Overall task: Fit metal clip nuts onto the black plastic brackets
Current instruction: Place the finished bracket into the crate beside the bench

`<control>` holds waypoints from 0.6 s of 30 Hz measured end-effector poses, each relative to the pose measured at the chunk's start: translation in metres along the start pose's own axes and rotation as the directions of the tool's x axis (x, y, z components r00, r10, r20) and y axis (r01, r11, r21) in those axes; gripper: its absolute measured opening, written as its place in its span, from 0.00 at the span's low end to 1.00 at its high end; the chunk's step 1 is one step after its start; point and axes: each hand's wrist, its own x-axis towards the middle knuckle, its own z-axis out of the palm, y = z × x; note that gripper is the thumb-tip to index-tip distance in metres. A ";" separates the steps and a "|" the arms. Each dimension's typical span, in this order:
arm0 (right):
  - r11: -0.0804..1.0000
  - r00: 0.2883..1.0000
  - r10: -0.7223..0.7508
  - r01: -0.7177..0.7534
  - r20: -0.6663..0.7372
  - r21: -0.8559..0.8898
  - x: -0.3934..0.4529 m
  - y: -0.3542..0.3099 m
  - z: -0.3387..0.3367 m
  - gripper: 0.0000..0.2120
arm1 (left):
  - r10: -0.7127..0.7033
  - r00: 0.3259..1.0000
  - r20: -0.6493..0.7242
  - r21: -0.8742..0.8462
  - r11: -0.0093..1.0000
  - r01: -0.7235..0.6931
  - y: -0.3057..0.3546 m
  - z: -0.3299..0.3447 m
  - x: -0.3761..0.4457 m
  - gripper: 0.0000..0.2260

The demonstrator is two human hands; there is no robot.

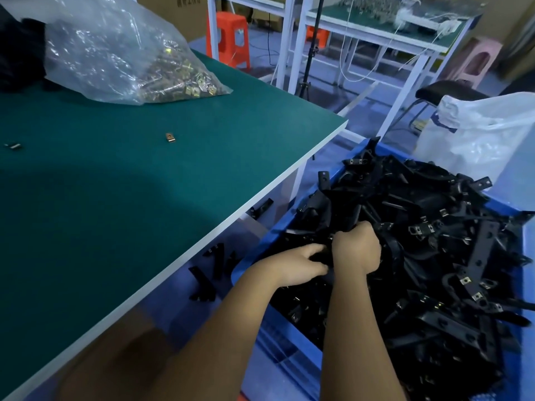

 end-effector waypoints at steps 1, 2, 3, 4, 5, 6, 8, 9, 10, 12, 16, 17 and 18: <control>1.000 1.000 -0.007 0.007 0.000 0.005 -0.002 0.000 0.000 0.11 | -0.001 1.000 -0.002 0.008 1.000 0.001 -0.001 -0.001 0.000 0.26; 1.000 1.000 -0.014 0.014 0.001 0.019 -0.004 0.000 0.000 0.11 | 0.002 1.000 -0.006 0.016 1.000 -0.002 -0.001 -0.002 -0.001 0.25; 0.999 1.000 -0.019 0.019 0.001 0.034 -0.005 0.000 0.000 0.11 | 0.007 1.000 -0.014 0.023 1.000 -0.007 -0.002 -0.003 -0.002 0.25; 0.999 1.000 -0.020 0.020 0.002 0.046 -0.007 -0.001 0.000 0.12 | 0.012 1.000 -0.023 0.027 1.000 -0.011 -0.002 -0.005 -0.003 0.25; 0.998 1.000 -0.020 0.020 0.005 0.053 -0.009 -0.003 -0.001 0.12 | 0.014 0.999 -0.029 0.028 1.000 -0.013 -0.003 -0.007 -0.003 0.25; 0.998 1.000 -0.023 0.022 0.009 0.060 -0.010 -0.005 -0.001 0.13 | 0.013 0.999 -0.033 0.027 1.000 -0.013 -0.003 -0.008 -0.004 0.26; 0.997 1.000 -0.028 0.027 0.006 0.073 -0.014 -0.010 -0.001 0.13 | 0.006 0.999 -0.041 0.028 1.000 -0.004 -0.005 -0.010 -0.004 0.27; 0.996 1.000 -0.027 0.028 -0.003 0.085 -0.015 -0.013 -0.001 0.13 | 0.001 0.999 -0.054 0.032 0.999 0.000 -0.007 -0.011 -0.004 0.28; 0.994 1.000 -0.022 0.023 -0.014 0.109 -0.017 -0.016 -0.002 0.14 | -0.001 0.997 -0.075 0.037 0.999 0.004 -0.010 -0.012 -0.004 0.28; 0.983 0.999 0.008 -0.001 -0.036 0.185 -0.019 -0.023 -0.003 0.14 | -0.016 0.992 -0.128 0.047 0.999 0.022 -0.017 -0.013 -0.004 0.26; 0.905 0.996 0.073 -0.046 -0.047 0.424 -0.022 -0.039 -0.006 0.14 | -0.050 0.983 -0.178 0.041 0.997 0.058 -0.026 -0.018 -0.007 0.21; 0.875 0.995 0.077 -0.037 -0.062 0.482 -0.023 -0.043 -0.007 0.14 | -0.028 0.978 -0.206 0.028 0.999 0.035 -0.024 -0.019 -0.008 0.19; 0.843 0.994 0.072 -0.014 -0.087 0.538 -0.024 -0.049 -0.009 0.14 | 0.009 0.969 -0.247 0.006 1.000 -0.008 -0.018 -0.020 -0.011 0.16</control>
